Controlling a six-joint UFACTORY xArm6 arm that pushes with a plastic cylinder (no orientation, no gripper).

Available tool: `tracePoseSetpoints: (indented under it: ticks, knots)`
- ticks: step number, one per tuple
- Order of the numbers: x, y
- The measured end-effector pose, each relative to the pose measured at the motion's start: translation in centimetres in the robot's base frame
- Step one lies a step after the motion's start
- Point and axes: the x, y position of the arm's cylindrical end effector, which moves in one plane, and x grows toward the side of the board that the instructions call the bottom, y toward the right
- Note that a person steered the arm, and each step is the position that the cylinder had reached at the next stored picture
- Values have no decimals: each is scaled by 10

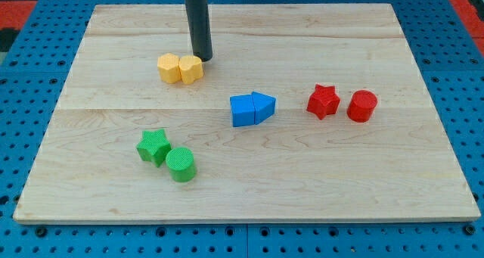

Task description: Push the yellow hexagon away from the yellow heart

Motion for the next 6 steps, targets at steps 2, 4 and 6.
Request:
tracePoseSetpoints:
  ticks: [2,4,6]
  knots:
    - [3,-37]
    - [34,-48]
    - [65,-58]
